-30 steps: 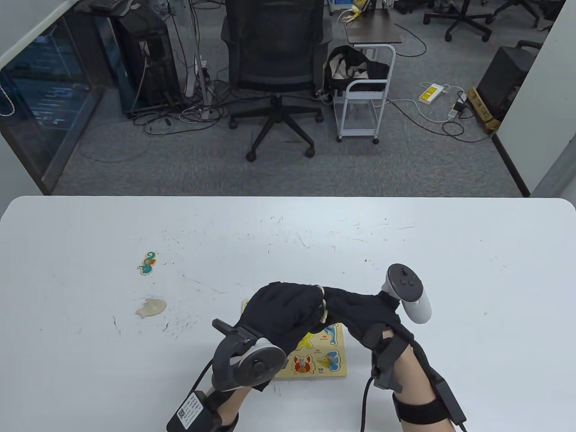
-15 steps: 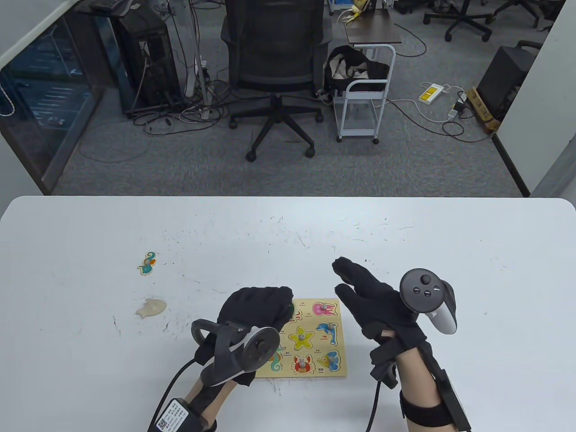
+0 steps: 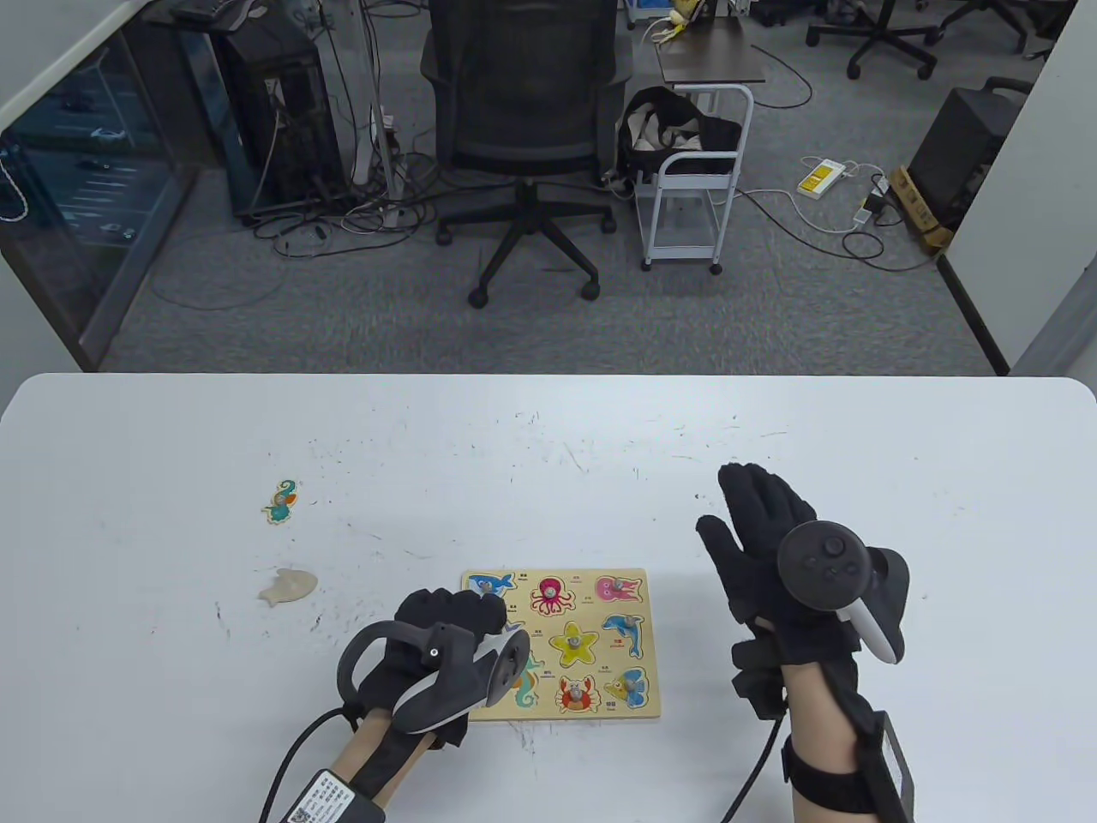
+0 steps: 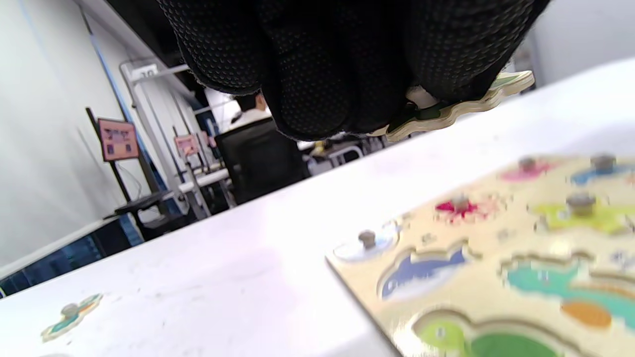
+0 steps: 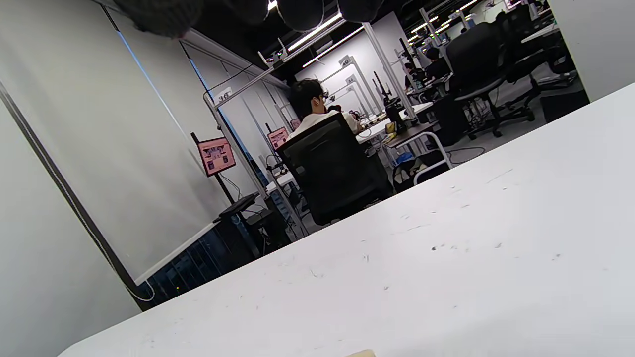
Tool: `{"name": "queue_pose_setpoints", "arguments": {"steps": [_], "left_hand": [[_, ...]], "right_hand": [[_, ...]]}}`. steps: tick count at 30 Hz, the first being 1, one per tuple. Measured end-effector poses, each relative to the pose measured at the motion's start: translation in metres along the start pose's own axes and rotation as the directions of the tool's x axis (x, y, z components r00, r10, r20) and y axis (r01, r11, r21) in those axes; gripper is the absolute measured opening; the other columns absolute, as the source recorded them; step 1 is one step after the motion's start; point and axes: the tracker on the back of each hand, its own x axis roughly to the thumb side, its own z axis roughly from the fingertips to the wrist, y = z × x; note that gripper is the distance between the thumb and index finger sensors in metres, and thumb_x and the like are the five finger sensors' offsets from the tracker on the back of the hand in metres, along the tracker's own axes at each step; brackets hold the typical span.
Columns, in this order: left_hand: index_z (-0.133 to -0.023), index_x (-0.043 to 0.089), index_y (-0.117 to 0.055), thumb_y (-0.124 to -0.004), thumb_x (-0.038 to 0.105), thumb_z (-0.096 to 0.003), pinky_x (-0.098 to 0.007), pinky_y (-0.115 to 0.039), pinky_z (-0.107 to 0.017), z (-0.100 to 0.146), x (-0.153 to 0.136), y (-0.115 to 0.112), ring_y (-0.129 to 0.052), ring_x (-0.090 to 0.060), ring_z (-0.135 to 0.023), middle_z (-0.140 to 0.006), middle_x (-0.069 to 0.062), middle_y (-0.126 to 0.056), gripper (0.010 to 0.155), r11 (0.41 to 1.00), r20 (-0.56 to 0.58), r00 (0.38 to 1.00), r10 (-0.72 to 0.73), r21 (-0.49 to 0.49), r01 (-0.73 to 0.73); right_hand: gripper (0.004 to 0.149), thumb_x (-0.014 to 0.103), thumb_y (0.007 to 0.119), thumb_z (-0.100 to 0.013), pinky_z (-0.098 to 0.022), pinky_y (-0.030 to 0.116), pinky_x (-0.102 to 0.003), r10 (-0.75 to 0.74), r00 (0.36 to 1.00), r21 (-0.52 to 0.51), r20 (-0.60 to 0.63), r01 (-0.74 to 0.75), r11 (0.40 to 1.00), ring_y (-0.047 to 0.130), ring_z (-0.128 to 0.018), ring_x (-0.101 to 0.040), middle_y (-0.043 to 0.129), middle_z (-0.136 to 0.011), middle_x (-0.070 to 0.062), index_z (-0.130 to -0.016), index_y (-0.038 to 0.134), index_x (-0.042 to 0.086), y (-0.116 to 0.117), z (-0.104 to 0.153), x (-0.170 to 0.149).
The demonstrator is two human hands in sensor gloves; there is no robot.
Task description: Fit puzzle pieces into frame
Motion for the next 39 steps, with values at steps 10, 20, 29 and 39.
{"name": "queue_pose_setpoints", "arguments": {"steps": [10,20,29,39], "left_hand": [[-0.090,0.042,-0.083,-0.085,0.055,-0.0458,-0.038,-0.084,-0.066,-0.003,0.015,-0.030,-0.102,-0.008,-0.075,-0.083,0.014,-0.101,0.046,0.990,0.045,0.996,-0.072,-0.116,0.077],[-0.090,0.042,-0.083,-0.085,0.055,-0.0454,-0.038,-0.084,-0.066,-0.005,0.029,-0.047,-0.102,-0.008,-0.075,-0.083,0.014,-0.101,0.046,0.973,0.093,0.989,-0.115,-0.191,0.131],[-0.090,0.042,-0.083,-0.085,0.055,-0.0456,-0.038,-0.083,-0.067,-0.008,0.032,-0.054,-0.101,-0.008,-0.076,-0.084,0.015,-0.100,0.046,0.969,0.092,0.987,-0.129,-0.202,0.146],[-0.090,0.042,-0.082,-0.085,0.055,-0.0453,-0.039,-0.083,-0.067,-0.008,0.035,-0.054,-0.101,-0.008,-0.076,-0.084,0.015,-0.100,0.047,0.967,0.096,0.987,-0.132,-0.209,0.149]], "right_hand": [[0.067,0.055,0.073,-0.050,-0.080,0.042,-0.061,0.010,1.000,0.014,-0.011,-0.010,1.000,0.055,-0.110,-0.039,0.056,-0.118,-0.003,-0.110,0.054,0.030,0.003,-0.002,0.000],[0.067,0.055,0.073,-0.050,-0.080,0.042,-0.061,0.018,1.000,0.024,-0.005,-0.018,1.000,0.055,-0.109,-0.039,0.057,-0.118,-0.003,-0.109,0.055,0.029,0.005,-0.003,0.002],[0.067,0.055,0.073,-0.050,-0.080,0.043,-0.061,0.028,1.000,0.030,-0.004,-0.028,0.999,0.055,-0.109,-0.039,0.057,-0.118,-0.004,-0.109,0.055,0.029,0.007,-0.004,0.003],[0.067,0.055,0.072,-0.050,-0.080,0.043,-0.061,0.030,1.000,0.040,-0.003,-0.030,0.999,0.056,-0.109,-0.039,0.057,-0.117,-0.004,-0.109,0.055,0.029,0.009,-0.005,0.003]]}}
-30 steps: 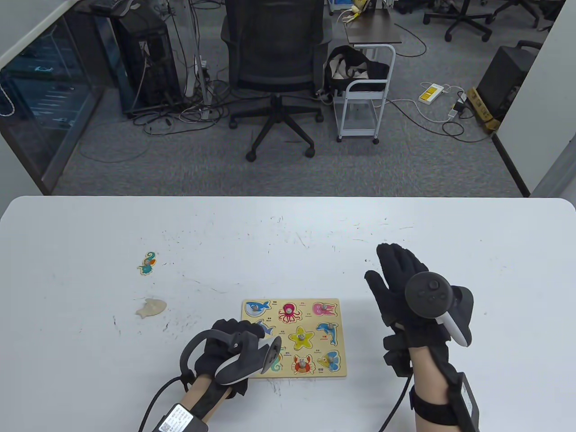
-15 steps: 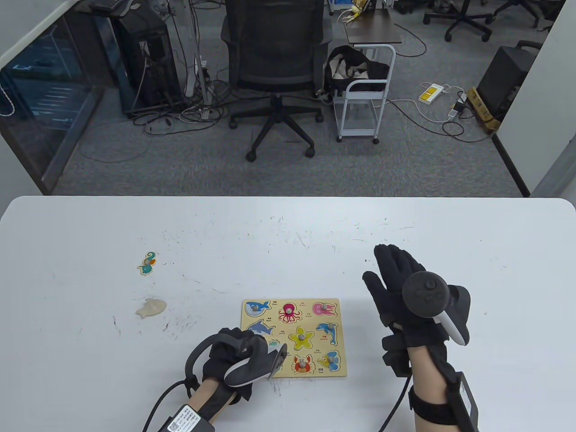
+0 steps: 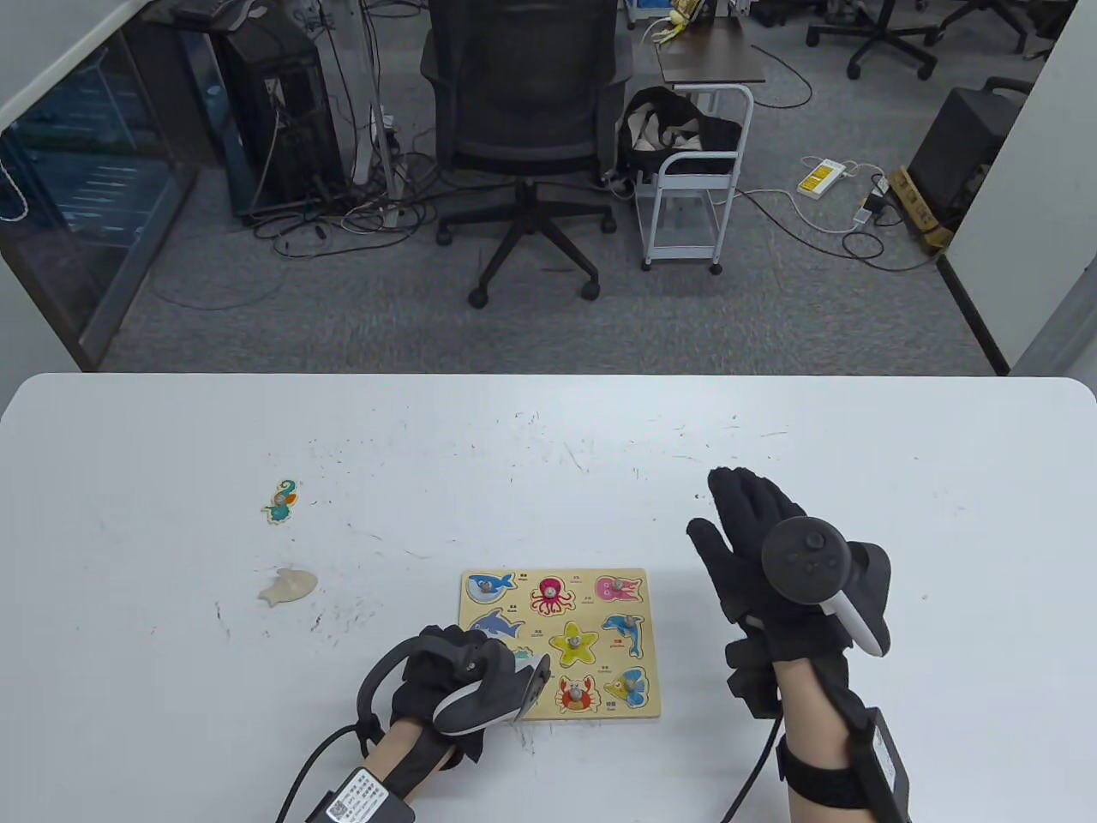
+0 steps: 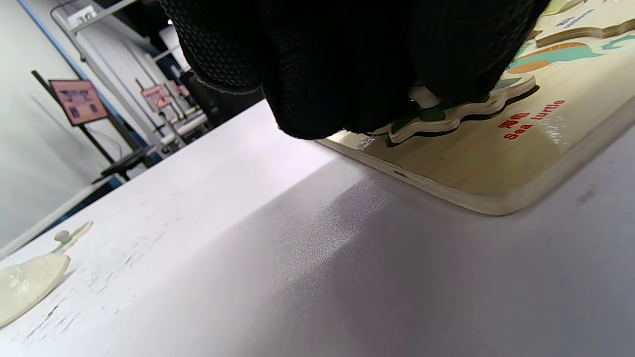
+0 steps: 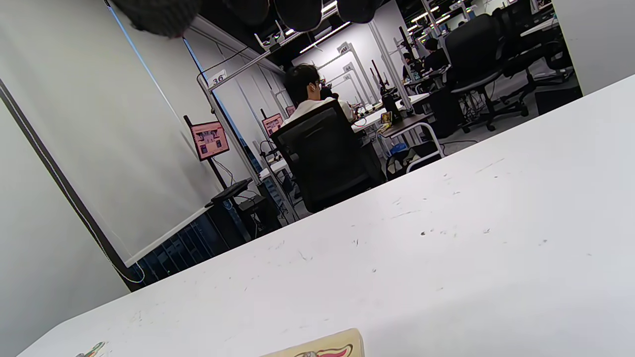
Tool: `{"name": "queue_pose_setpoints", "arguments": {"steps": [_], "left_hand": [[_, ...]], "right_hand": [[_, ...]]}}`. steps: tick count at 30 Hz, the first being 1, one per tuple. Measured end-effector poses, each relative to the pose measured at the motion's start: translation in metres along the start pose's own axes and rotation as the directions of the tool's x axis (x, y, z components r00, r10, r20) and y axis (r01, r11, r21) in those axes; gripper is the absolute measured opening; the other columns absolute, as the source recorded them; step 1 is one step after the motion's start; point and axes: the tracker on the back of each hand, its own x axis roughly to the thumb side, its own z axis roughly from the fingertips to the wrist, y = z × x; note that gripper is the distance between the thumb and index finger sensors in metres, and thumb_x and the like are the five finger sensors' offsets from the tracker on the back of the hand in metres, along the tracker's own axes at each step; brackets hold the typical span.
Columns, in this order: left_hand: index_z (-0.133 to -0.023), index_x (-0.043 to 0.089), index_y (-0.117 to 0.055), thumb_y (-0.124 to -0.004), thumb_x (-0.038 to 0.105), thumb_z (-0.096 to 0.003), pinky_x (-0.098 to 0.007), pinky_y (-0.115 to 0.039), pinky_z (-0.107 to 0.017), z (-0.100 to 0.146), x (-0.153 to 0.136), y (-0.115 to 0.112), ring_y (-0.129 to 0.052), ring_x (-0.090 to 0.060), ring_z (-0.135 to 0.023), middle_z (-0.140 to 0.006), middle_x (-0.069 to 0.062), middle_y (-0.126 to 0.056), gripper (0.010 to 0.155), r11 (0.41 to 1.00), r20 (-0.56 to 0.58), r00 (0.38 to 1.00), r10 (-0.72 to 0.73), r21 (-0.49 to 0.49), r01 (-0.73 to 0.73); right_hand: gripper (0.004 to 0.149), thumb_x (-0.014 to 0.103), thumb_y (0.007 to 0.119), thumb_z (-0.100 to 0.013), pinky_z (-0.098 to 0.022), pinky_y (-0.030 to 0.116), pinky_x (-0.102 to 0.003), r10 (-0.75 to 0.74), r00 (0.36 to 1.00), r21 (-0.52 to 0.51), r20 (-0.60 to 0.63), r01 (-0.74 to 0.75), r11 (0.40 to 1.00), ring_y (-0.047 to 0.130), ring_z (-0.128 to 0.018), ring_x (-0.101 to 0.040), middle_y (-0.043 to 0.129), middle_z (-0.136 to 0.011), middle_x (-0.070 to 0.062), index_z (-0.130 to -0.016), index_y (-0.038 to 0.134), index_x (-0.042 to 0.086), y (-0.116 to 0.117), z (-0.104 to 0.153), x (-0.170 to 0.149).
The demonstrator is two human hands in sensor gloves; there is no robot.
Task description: Fit puzzle pieces into frame
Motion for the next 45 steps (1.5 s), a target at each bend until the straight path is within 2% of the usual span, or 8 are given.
{"name": "queue_pose_setpoints", "arguments": {"steps": [17,21,27,31,34,36,39,45], "left_hand": [[-0.092,0.042,-0.081,-0.084,0.055,-0.0459,-0.039,-0.082,-0.068,0.002,0.001,0.002,-0.100,-0.009,-0.079,-0.087,0.014,-0.098,0.048,1.000,0.004,1.000,-0.020,-0.018,0.020],[-0.100,0.041,-0.074,-0.078,0.060,-0.0459,-0.041,-0.080,-0.071,0.003,-0.005,0.004,-0.097,-0.011,-0.085,-0.094,0.013,-0.095,0.057,0.999,0.001,1.000,0.013,-0.043,-0.013],[-0.103,0.041,-0.070,-0.073,0.061,-0.0479,-0.042,-0.078,-0.072,0.005,-0.050,0.021,-0.094,-0.014,-0.090,-0.100,0.011,-0.092,0.059,0.980,-0.096,0.975,0.198,-0.004,-0.199],[-0.105,0.041,-0.069,-0.073,0.061,-0.0485,-0.043,-0.076,-0.074,0.007,-0.099,0.028,-0.092,-0.016,-0.093,-0.103,0.009,-0.089,0.060,0.938,-0.214,0.914,0.346,0.052,-0.343],[-0.106,0.040,-0.067,-0.073,0.061,-0.0487,-0.044,-0.074,-0.076,0.007,-0.132,0.025,-0.089,-0.018,-0.097,-0.107,0.008,-0.086,0.061,0.918,-0.314,0.864,0.394,0.079,-0.389],[-0.108,0.041,-0.065,-0.073,0.061,-0.0486,-0.045,-0.072,-0.077,0.006,-0.150,0.019,-0.086,-0.019,-0.100,-0.110,0.007,-0.083,0.063,0.914,-0.380,0.835,0.398,0.089,-0.395],[-0.111,0.041,-0.059,-0.074,0.061,-0.0485,-0.047,-0.069,-0.079,0.000,-0.175,0.001,-0.081,-0.022,-0.104,-0.115,0.006,-0.077,0.067,0.915,-0.476,0.796,0.373,0.048,-0.401],[-0.115,0.041,-0.044,-0.074,0.063,-0.0483,-0.050,-0.063,-0.083,-0.020,-0.199,-0.049,-0.066,-0.027,-0.113,-0.124,0.001,-0.060,0.076,0.883,-0.605,0.738,0.301,-0.117,-0.455]], "right_hand": [[0.067,0.055,0.072,-0.050,-0.079,0.044,-0.061,0.011,1.000,0.015,0.007,-0.011,1.000,0.057,-0.109,-0.040,0.058,-0.117,-0.004,-0.109,0.056,0.029,0.003,-0.002,0.001],[0.067,0.055,0.072,-0.050,-0.079,0.044,-0.061,0.012,1.000,0.018,0.010,-0.013,1.000,0.057,-0.108,-0.040,0.058,-0.117,-0.004,-0.109,0.056,0.029,0.004,-0.002,0.001],[0.067,0.055,0.072,-0.050,-0.079,0.044,-0.061,-0.002,1.000,0.020,0.011,0.001,1.000,0.057,-0.108,-0.040,0.058,-0.117,-0.004,-0.109,0.056,0.029,0.004,-0.002,0.000],[0.067,0.055,0.072,-0.050,-0.079,0.045,-0.061,-0.005,1.000,0.021,0.013,0.005,1.000,0.057,-0.108,-0.040,0.059,-0.117,-0.004,-0.109,0.056,0.029,0.004,-0.002,0.000],[0.067,0.055,0.072,-0.050,-0.079,0.045,-0.061,0.001,1.000,0.023,0.014,-0.001,1.000,0.058,-0.108,-0.040,0.059,-0.117,-0.004,-0.109,0.056,0.029,0.005,-0.003,0.001],[0.067,0.055,0.072,-0.050,-0.079,0.045,-0.061,0.003,1.000,0.023,0.014,-0.003,1.000,0.058,-0.108,-0.040,0.059,-0.117,-0.004,-0.109,0.056,0.029,0.005,-0.003,0.001],[0.067,0.056,0.072,-0.050,-0.079,0.045,-0.061,0.008,1.000,0.025,0.015,-0.008,1.000,0.058,-0.108,-0.040,0.059,-0.117,-0.004,-0.109,0.056,0.029,0.005,-0.002,0.001],[0.067,0.056,0.072,-0.050,-0.079,0.045,-0.061,0.018,1.000,0.031,0.014,-0.018,0.999,0.058,-0.108,-0.040,0.058,-0.117,-0.004,-0.109,0.056,0.029,0.007,-0.003,0.003]]}}
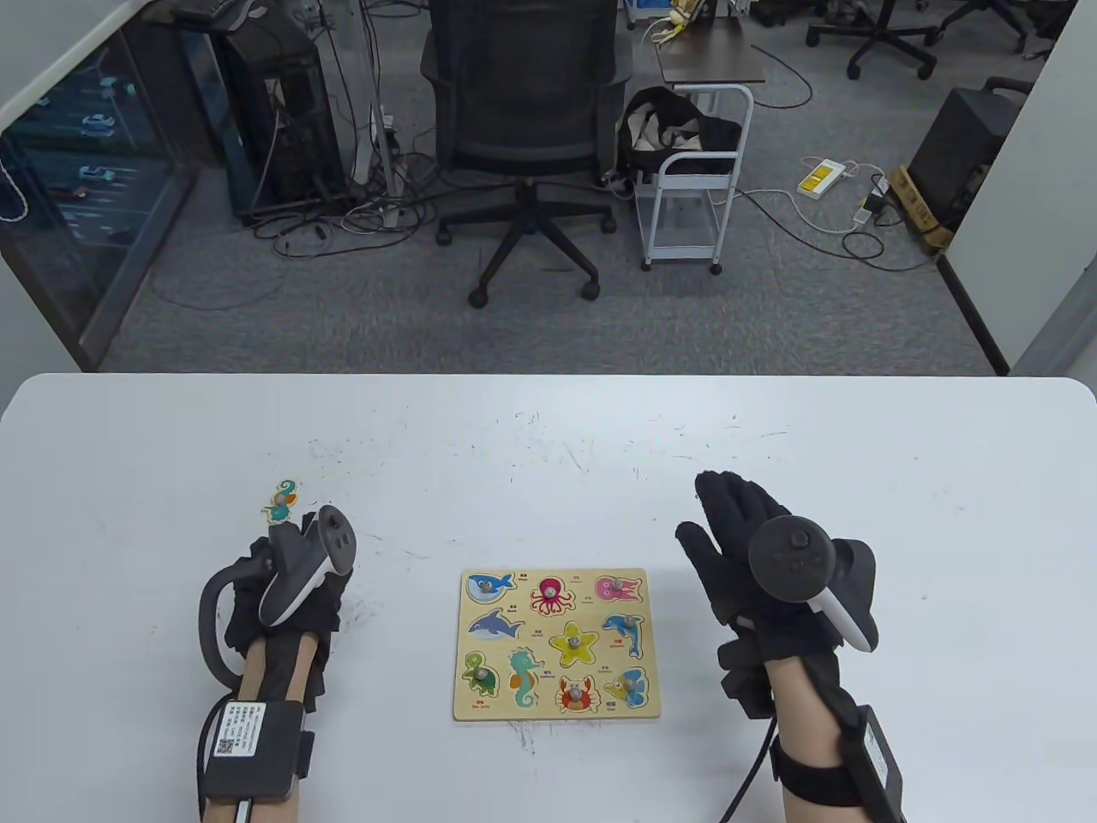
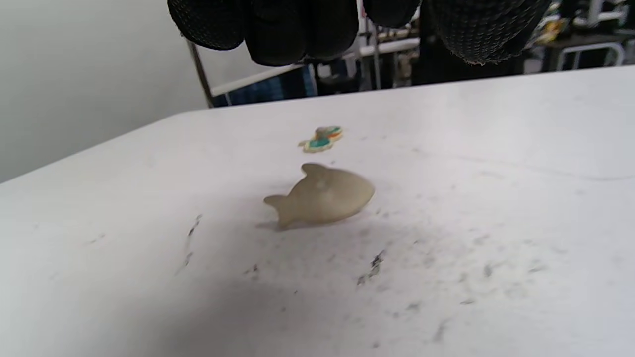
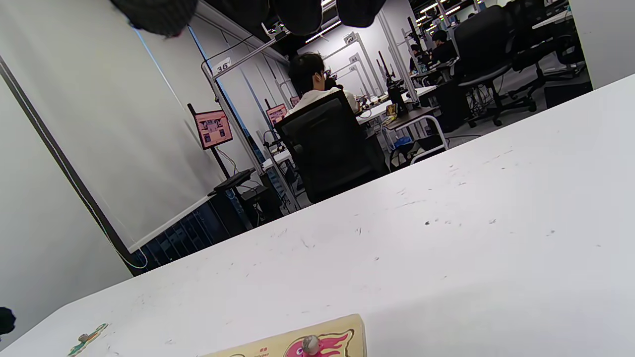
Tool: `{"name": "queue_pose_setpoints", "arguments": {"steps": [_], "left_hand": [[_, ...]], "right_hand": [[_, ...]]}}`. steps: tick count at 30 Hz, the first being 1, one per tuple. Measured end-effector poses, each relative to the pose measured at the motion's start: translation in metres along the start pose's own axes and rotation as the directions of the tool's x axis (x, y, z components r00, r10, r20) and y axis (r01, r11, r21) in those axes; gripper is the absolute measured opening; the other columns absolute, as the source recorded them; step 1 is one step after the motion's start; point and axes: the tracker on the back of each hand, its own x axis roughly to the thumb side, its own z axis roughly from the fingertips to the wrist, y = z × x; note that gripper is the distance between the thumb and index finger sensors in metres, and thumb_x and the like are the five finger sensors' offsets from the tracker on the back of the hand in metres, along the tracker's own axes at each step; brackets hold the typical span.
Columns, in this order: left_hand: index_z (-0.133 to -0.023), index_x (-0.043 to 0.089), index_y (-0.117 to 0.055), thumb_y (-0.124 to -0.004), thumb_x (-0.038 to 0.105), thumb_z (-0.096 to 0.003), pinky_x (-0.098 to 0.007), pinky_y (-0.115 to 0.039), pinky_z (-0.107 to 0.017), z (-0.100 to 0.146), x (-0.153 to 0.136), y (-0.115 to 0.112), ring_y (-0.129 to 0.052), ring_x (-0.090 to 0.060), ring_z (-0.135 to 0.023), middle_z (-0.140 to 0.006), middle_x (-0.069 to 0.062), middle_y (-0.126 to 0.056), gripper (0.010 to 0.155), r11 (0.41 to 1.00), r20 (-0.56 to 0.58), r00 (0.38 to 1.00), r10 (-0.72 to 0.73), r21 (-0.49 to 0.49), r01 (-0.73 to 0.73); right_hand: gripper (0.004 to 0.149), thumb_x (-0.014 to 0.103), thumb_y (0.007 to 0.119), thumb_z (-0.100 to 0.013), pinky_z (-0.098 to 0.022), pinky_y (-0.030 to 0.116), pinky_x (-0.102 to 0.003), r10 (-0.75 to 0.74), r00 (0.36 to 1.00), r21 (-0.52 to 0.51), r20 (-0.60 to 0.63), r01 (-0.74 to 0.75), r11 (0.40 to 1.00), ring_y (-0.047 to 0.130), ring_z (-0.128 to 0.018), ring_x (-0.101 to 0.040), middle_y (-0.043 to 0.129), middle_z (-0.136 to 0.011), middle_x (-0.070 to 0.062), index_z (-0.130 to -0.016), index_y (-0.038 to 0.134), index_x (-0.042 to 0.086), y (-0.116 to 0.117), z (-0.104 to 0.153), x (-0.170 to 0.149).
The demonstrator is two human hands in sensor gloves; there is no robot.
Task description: Fit puzzle pieces into frame
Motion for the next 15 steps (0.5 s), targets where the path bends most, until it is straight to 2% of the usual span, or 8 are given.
{"name": "queue_pose_setpoints", "arguments": {"steps": [7,15], "left_hand": [[-0.117,0.042,-0.028,-0.073,0.065,-0.0486,-0.054,-0.053,-0.086,-0.029,-0.003,-0.036,-0.050,-0.037,-0.117,-0.129,-0.006,-0.038,0.085,0.987,-0.051,0.998,0.032,-0.156,-0.039],[-0.116,0.042,-0.035,-0.075,0.062,-0.0483,-0.054,-0.056,-0.084,-0.044,-0.004,-0.065,-0.054,-0.038,-0.115,-0.128,-0.008,-0.043,0.081,0.982,-0.099,0.989,0.106,-0.147,-0.120]], "right_hand": [[0.067,0.056,0.072,-0.050,-0.079,0.045,-0.061,-0.013,1.000,0.012,-0.012,0.013,1.000,0.057,-0.108,-0.040,0.058,-0.117,-0.004,-0.109,0.056,0.029,0.002,-0.002,-0.002],[0.067,0.056,0.072,-0.050,-0.079,0.045,-0.061,-0.019,1.000,0.023,-0.019,0.019,1.000,0.057,-0.108,-0.040,0.058,-0.117,-0.004,-0.109,0.055,0.029,0.003,-0.003,-0.003]]}}
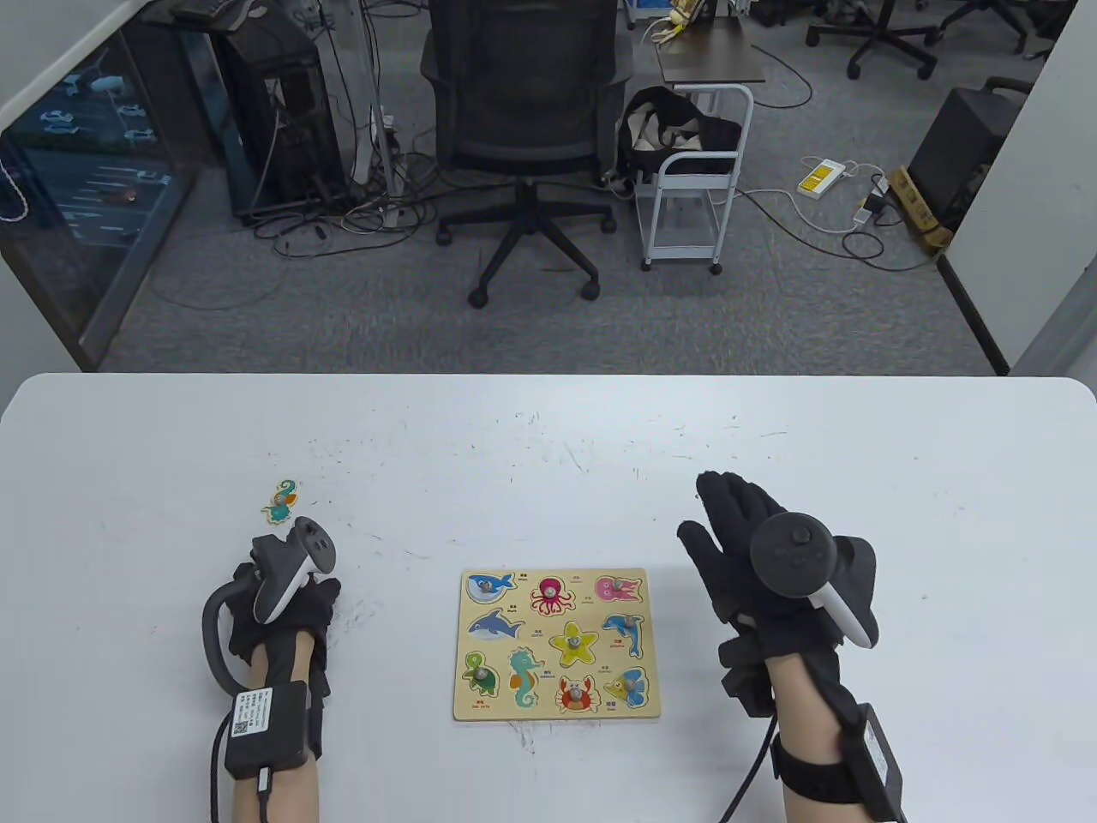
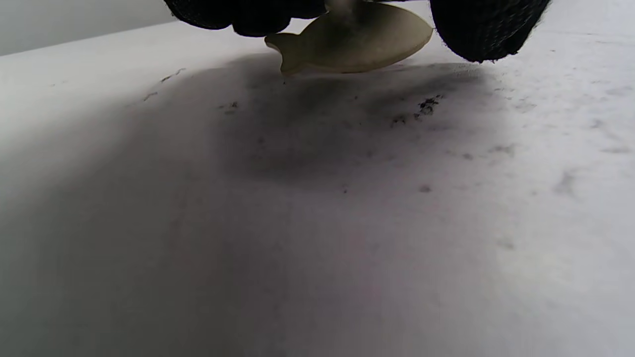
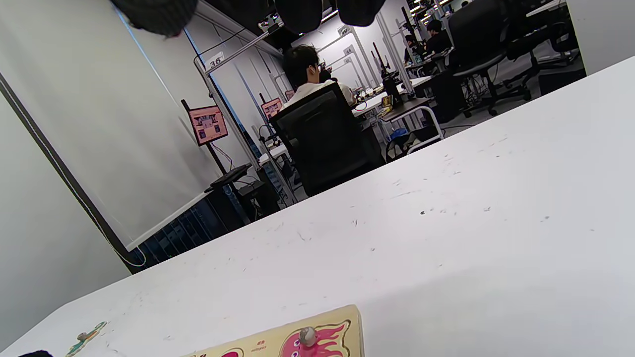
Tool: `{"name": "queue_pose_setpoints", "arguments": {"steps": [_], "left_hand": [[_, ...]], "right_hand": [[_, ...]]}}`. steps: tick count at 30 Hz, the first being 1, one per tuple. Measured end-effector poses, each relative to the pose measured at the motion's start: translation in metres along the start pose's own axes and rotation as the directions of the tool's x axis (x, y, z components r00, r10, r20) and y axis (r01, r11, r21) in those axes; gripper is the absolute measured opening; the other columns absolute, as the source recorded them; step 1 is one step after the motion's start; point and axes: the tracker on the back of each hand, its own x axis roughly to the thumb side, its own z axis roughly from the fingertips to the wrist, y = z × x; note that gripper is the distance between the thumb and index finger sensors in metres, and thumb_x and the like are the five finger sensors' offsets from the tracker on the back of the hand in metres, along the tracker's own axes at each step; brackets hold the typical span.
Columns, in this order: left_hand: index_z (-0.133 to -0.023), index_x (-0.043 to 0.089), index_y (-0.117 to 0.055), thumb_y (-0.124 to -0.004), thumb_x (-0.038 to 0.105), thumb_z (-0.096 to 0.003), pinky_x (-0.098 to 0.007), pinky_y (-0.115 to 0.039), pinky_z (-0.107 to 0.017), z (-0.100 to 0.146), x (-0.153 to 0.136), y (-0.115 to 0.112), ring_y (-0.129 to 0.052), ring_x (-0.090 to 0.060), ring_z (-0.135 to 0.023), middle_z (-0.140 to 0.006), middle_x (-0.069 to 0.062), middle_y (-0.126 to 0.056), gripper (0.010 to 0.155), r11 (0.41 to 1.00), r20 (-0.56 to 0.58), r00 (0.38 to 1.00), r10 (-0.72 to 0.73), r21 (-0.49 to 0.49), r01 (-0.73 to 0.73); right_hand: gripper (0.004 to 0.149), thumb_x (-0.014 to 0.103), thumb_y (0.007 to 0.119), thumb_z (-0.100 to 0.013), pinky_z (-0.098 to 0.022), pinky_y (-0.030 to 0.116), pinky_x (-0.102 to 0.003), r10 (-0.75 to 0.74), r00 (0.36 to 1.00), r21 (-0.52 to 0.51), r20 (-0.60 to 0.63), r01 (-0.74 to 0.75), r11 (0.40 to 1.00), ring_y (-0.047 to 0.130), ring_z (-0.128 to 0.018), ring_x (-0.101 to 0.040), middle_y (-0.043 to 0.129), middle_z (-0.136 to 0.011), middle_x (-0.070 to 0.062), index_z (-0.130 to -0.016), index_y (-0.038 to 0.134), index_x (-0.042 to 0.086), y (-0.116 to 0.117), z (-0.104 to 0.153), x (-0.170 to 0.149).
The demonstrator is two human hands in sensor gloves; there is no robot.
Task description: Fit puzzle pieces into frame
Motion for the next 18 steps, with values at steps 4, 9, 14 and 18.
{"name": "queue_pose_setpoints", "arguments": {"steps": [4,9,14,18], "left_hand": [[-0.116,0.043,-0.038,-0.074,0.062,-0.0485,-0.054,-0.057,-0.084,-0.0040,-0.0031,-0.0020,-0.057,-0.037,-0.115,-0.127,-0.007,-0.047,0.079,0.999,-0.007,0.999,0.039,-0.007,-0.039],[-0.113,0.043,-0.051,-0.072,0.060,-0.0495,-0.053,-0.059,-0.083,-0.0046,-0.0034,-0.0045,-0.060,-0.034,-0.113,-0.124,-0.005,-0.055,0.069,1.000,-0.008,1.000,0.016,0.015,-0.016],[-0.111,0.042,-0.056,-0.073,0.058,-0.0500,-0.049,-0.063,-0.082,-0.0024,0.0008,-0.0052,-0.066,-0.030,-0.111,-0.122,-0.003,-0.061,0.065,0.998,-0.005,1.000,-0.021,0.066,0.021],[-0.107,0.041,-0.062,-0.073,0.057,-0.0500,-0.047,-0.069,-0.079,0.0006,0.0060,-0.0048,-0.074,-0.028,-0.107,-0.118,-0.001,-0.069,0.061,0.988,-0.010,0.996,-0.085,0.128,0.085]], "right_hand": [[0.067,0.056,0.072,-0.050,-0.079,0.045,-0.061,0.003,1.000,0.008,-0.005,-0.003,1.000,0.057,-0.108,-0.040,0.058,-0.117,-0.004,-0.109,0.055,0.029,0.0018,-0.0015,-0.0004],[0.067,0.056,0.072,-0.050,-0.079,0.045,-0.061,0.017,1.000,0.015,-0.007,-0.016,1.000,0.057,-0.108,-0.040,0.058,-0.117,-0.004,-0.109,0.055,0.030,0.0045,-0.0031,0.0006],[0.067,0.056,0.072,-0.050,-0.079,0.046,-0.061,0.023,1.000,0.017,-0.006,-0.023,1.000,0.058,-0.108,-0.040,0.058,-0.117,-0.004,-0.109,0.056,0.029,0.0049,-0.0034,0.0006],[0.067,0.056,0.072,-0.050,-0.079,0.046,-0.061,0.028,1.000,0.021,-0.004,-0.028,0.999,0.058,-0.108,-0.040,0.058,-0.117,-0.004,-0.109,0.056,0.030,0.0050,-0.0033,0.0011]]}}
